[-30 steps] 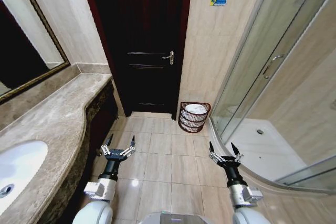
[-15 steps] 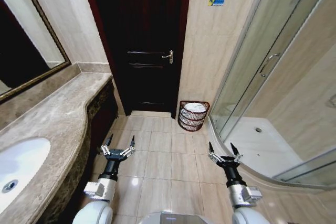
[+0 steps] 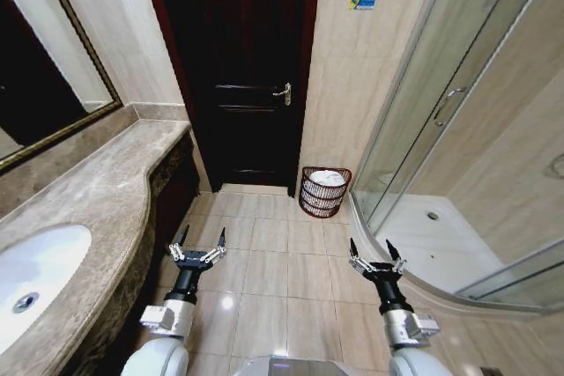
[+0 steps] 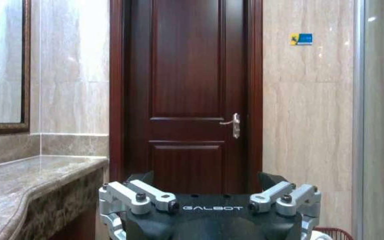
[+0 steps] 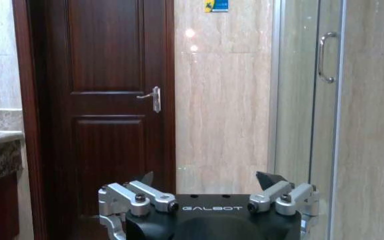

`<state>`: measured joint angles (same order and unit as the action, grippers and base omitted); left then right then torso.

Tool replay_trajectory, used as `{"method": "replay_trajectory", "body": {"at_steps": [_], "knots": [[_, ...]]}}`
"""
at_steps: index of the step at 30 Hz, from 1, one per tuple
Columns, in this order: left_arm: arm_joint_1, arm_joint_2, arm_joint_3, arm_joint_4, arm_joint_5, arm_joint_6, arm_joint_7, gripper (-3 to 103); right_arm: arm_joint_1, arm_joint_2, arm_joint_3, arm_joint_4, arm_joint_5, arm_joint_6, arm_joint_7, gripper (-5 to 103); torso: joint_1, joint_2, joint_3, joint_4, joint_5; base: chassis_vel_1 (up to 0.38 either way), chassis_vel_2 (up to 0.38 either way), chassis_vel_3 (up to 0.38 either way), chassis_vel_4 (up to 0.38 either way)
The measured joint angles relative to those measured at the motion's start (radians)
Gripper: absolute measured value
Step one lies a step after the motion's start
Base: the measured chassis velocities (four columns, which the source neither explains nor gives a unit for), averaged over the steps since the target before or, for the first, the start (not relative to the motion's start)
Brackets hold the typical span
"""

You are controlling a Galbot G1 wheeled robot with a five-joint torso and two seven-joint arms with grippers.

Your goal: Discard the used towel into the hamper.

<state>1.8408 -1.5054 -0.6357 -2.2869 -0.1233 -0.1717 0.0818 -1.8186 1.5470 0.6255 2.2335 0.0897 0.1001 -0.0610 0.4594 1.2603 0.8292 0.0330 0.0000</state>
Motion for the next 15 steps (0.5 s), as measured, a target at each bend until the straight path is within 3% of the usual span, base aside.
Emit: {"method": "replay_trajectory", "body": {"at_steps": [11, 15], "knots": [[0.003, -0.005, 0.001, -0.007, -0.002, 0.001, -0.001, 100, 0.000, -0.001, -0.009, -0.013, 0.022, 0.034, -0.008, 100, 0.000, 0.000, 0.000, 0.0000, 0.0000, 0.009, -0.009, -0.007, 0.008], [0.004, -0.009, 0.001, -0.008, -0.009, -0.004, -0.004, 100, -0.002, -0.003, -0.009, -0.006, 0.018, 0.009, -0.012, 100, 0.000, 0.000, 0.000, 0.0000, 0.0000, 0.000, 0.000, 0.000, 0.000]]}}
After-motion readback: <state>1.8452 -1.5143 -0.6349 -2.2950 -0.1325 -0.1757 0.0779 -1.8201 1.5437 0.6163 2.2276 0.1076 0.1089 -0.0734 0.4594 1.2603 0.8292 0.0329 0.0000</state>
